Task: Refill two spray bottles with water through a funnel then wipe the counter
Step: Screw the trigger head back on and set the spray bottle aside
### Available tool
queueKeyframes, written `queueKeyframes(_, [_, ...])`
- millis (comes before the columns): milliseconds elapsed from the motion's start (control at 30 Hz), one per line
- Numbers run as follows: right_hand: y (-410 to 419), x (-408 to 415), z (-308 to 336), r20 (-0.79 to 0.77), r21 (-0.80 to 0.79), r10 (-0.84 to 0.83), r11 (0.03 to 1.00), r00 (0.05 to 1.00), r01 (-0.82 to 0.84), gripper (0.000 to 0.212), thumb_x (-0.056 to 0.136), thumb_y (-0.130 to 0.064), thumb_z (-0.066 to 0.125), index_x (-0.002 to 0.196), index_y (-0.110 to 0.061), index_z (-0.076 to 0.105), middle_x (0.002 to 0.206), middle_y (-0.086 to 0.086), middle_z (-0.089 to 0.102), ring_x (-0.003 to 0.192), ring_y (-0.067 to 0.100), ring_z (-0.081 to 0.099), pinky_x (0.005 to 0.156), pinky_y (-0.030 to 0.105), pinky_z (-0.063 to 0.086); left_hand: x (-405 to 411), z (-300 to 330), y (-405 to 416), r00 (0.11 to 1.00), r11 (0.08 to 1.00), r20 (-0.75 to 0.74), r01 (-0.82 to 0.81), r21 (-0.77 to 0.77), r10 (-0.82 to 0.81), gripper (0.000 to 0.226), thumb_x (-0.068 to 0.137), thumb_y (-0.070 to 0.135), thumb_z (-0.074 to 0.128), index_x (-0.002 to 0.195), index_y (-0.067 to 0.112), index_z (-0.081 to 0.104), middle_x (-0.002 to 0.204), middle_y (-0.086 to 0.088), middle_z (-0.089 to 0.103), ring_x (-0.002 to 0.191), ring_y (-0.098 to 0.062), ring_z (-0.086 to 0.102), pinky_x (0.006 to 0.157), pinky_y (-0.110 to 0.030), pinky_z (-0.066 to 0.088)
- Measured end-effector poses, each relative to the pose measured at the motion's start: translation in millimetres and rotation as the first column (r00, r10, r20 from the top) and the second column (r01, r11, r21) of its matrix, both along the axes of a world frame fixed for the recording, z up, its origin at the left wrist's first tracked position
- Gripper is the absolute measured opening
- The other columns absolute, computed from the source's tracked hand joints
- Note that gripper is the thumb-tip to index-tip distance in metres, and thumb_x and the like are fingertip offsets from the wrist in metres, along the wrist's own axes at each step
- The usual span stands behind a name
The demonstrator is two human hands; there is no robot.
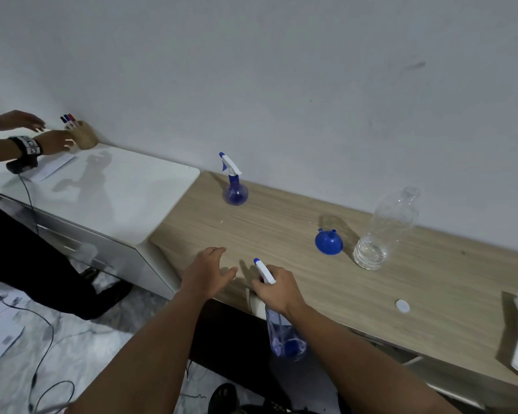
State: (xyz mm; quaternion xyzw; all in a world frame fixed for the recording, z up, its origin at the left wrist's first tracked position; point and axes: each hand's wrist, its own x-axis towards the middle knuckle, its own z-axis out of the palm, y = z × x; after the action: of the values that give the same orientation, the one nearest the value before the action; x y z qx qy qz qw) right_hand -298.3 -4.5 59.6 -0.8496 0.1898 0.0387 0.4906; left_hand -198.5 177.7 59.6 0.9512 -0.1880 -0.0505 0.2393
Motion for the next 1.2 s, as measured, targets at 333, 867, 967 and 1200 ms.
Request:
queueKeyframes(333, [-2, 2, -5, 0.042, -0.02, 0.043, 0.999, 0.998, -0.042, 0.031, 0.083, -0.029, 0.065, 0.063, -0.019, 0.044, 0.056, -0.003, 0.048, 0.049, 0.01, 0.04, 0.048, 0.02, 0.03, 3, -1, 1, 1.0, 1.0, -0.024, 0.0, 0.023, 0.0, 0.068, 0.084, 0.052, 0.07, 0.142, 0.019, 0.053, 0.143, 0.0, 0.055, 0.133, -0.019, 0.049, 0.104, -0.04, 0.047])
queueKeyframes(867, [-4, 7, -3, -0.093, 0.012, 0.045, 0.999, 0.995, -0.044, 0.032, 0.08, -0.032, 0.067, 0.063, -0.016, 0.045, 0.058, -0.002, 0.045, 0.052, 0.015, 0.04, 0.052, 0.029, 0.03, 7, 3, -1, 0.999, 1.0, -0.034, -0.01, 0.003, 0.01, 0.067, 0.083, 0.049, 0.072, 0.14, 0.019, 0.055, 0.143, -0.001, 0.055, 0.132, -0.02, 0.051, 0.104, -0.038, 0.047])
queueKeyframes(967, [-3, 10, -1, -0.126, 0.028, 0.038, 0.999, 0.991, -0.035, 0.028, 0.081, -0.034, 0.067, 0.069, -0.015, 0.051, 0.063, 0.001, 0.051, 0.055, 0.017, 0.044, 0.053, 0.03, 0.033, 7, 4, -2, 0.999, 1.0, -0.039, -0.015, 0.006, 0.015, 0.067, 0.084, 0.048, 0.071, 0.142, 0.019, 0.053, 0.144, 0.001, 0.053, 0.133, -0.019, 0.05, 0.104, -0.037, 0.046])
queueKeyframes(1200, [-2, 13, 4, -0.187, 0.03, -0.013, 0.999, 0.982, 0.019, 0.033, 0.077, -0.038, 0.069, 0.067, -0.015, 0.047, 0.063, 0.001, 0.051, 0.052, 0.018, 0.044, 0.049, 0.029, 0.033, 10, 4, 0, 1.0, 1.0, -0.029, -0.011, -0.008, 0.011, 0.066, 0.083, 0.047, 0.073, 0.14, 0.017, 0.056, 0.142, -0.001, 0.056, 0.131, -0.021, 0.053, 0.103, -0.04, 0.048])
